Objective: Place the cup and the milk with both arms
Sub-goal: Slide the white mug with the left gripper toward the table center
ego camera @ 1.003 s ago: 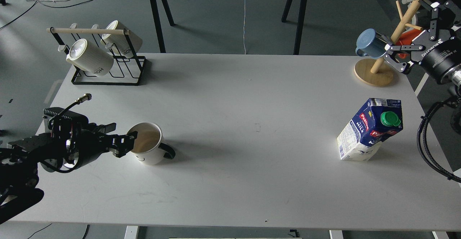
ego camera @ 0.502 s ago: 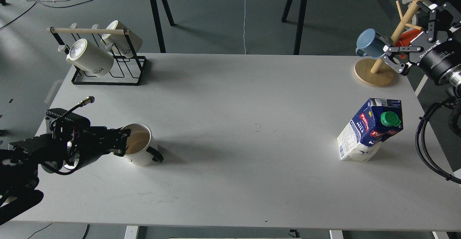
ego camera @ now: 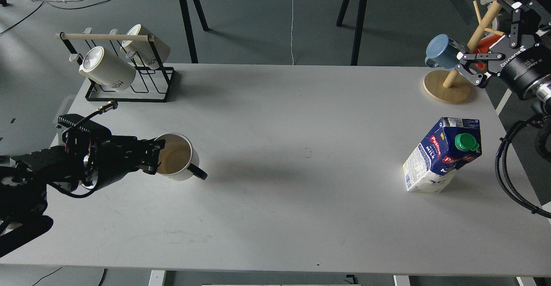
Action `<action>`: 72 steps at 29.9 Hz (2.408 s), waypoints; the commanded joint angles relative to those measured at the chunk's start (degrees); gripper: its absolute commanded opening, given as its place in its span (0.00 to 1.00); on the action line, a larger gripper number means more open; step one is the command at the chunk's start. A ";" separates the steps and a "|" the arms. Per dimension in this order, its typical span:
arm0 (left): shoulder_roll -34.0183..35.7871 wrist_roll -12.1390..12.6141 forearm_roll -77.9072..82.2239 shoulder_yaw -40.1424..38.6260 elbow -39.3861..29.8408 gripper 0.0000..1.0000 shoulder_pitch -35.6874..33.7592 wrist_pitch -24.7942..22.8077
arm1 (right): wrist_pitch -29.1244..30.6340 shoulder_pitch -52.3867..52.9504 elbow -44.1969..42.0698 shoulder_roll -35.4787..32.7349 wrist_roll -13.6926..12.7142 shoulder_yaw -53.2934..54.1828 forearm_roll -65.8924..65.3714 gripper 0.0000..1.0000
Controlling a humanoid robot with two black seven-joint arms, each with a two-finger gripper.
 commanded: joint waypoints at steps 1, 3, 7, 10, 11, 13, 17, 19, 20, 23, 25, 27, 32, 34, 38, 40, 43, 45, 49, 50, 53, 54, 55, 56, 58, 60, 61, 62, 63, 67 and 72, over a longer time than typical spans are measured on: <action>0.49 -0.03 -0.08 0.06 -1.85 0.00 -2.76 -0.68 | -0.66 0.48 0.32 -0.11 -0.18 0.22 0.00 0.98; 0.31 -0.03 0.01 0.06 -2.64 0.00 -3.99 -2.25 | -0.83 1.44 0.49 -0.11 -0.18 0.22 0.00 0.98; -0.74 0.31 0.01 0.06 -4.14 0.00 -6.63 -6.73 | -1.53 3.03 0.67 -0.20 -0.27 0.13 0.00 0.98; -3.81 0.93 0.01 0.15 -4.49 0.00 -8.56 -9.99 | -2.33 4.70 0.67 -0.11 -0.71 0.13 0.00 0.98; -5.39 1.19 0.35 0.23 -4.41 0.00 -9.17 -11.13 | -2.68 5.14 0.67 -0.11 -1.23 0.13 0.00 0.98; -7.68 1.63 2.80 0.59 -4.41 0.00 -10.23 -12.89 | -3.55 5.75 0.67 -0.02 -1.76 0.13 0.00 0.98; -12.42 1.81 8.61 0.67 -4.41 0.00 -10.85 -17.63 | -4.61 7.25 0.58 -0.02 -2.38 0.13 0.00 0.98; -14.71 2.25 10.72 0.67 -4.32 0.00 -10.85 -18.31 | -5.14 7.86 0.58 -0.02 -2.73 0.13 0.00 0.98; -15.68 2.51 11.95 0.67 -4.32 0.00 -10.85 -18.31 | -5.31 8.21 0.58 -0.02 -2.82 0.13 0.00 0.98; -18.67 2.69 15.46 1.37 -4.14 0.00 -10.94 -18.31 | -5.75 8.74 0.58 -0.02 -2.82 0.13 0.00 0.98; -20.51 2.69 18.04 1.90 -3.70 0.00 -10.94 -18.31 | -5.76 8.83 0.58 -0.02 -2.82 0.13 0.00 0.98; -22.09 2.60 18.04 2.43 -3.35 0.00 -10.94 -18.31 | -6.02 8.83 0.58 -0.02 -2.82 0.13 0.00 0.98; -25.17 2.78 18.04 4.10 -2.47 0.00 -11.64 -18.31 | -6.72 8.75 0.67 0.33 -2.82 0.04 0.00 0.98; -26.75 3.21 18.04 4.80 -1.42 0.00 -12.17 -18.31 | -6.90 8.75 0.58 1.12 -2.82 0.04 0.00 0.98; -29.92 3.39 18.04 5.77 0.69 0.00 -13.48 -18.31 | -6.90 8.57 0.58 1.82 -2.82 -0.05 -0.09 0.98; -31.15 3.48 18.04 6.21 2.01 0.00 -13.75 -18.31 | -6.90 8.48 0.50 1.82 -2.82 -0.05 -0.17 0.98; -33.35 3.57 18.04 6.56 3.76 0.00 -14.45 -18.31 | -6.90 8.39 0.41 1.82 -2.82 -0.05 -1.14 0.98; -34.58 3.57 18.04 7.09 4.73 0.00 -14.80 -18.31 | -6.90 8.39 0.41 1.83 -2.82 -0.05 -1.23 0.98; -36.51 3.57 18.04 7.62 6.66 0.00 -15.25 -18.31 | -6.90 8.39 0.23 1.82 -2.82 -0.05 -1.23 0.98; -36.78 3.57 18.04 7.79 7.02 0.00 -15.33 -18.31 | -6.90 8.39 0.23 1.82 -2.82 -0.05 -1.23 0.98; -37.13 3.57 18.04 8.15 7.63 0.00 -15.25 -18.31 | -6.90 8.31 0.23 1.82 -2.82 -0.05 -1.23 0.98; -37.39 3.57 18.04 8.15 7.90 0.00 -15.25 -18.31 | -6.90 8.31 0.23 1.91 -2.82 -0.05 -1.23 0.98; -37.74 3.57 18.04 8.32 8.33 0.00 -15.25 -18.31 | -6.90 8.22 0.23 1.83 -2.82 -0.05 -1.23 0.98; -37.92 3.57 18.04 8.41 8.69 0.00 -15.33 -18.31 | -6.90 8.22 0.23 1.82 -2.82 -0.05 -1.23 0.98; -38.10 3.57 18.04 8.41 9.22 0.00 -15.33 -18.31 | -6.90 8.13 0.32 1.91 -2.82 -0.05 -1.23 0.98; -38.45 3.57 18.04 8.41 9.39 0.01 -15.33 -18.31 | -6.90 8.13 0.32 1.91 -2.82 -0.05 -1.23 0.98; -38.80 3.66 18.04 8.50 9.39 0.01 -15.33 -18.31 | -6.90 8.13 0.32 1.91 -2.82 -0.05 -1.23 0.98; -39.15 3.66 18.04 8.50 9.48 0.02 -15.33 -18.31 | -6.90 8.13 0.32 1.91 -2.82 -0.05 -1.23 0.98; -39.50 3.66 18.04 8.50 9.48 0.03 -15.33 -18.31 | -6.90 8.04 0.41 1.91 -2.82 -0.05 -1.23 0.98; -40.21 4.18 18.04 8.50 9.92 0.10 -15.33 -18.31 | -6.90 8.13 0.41 1.91 -2.82 -0.05 -1.23 0.98; -40.21 4.27 18.04 8.32 9.92 0.27 -15.42 -18.31 | -6.90 8.04 0.49 1.91 -2.82 -0.05 -1.23 0.98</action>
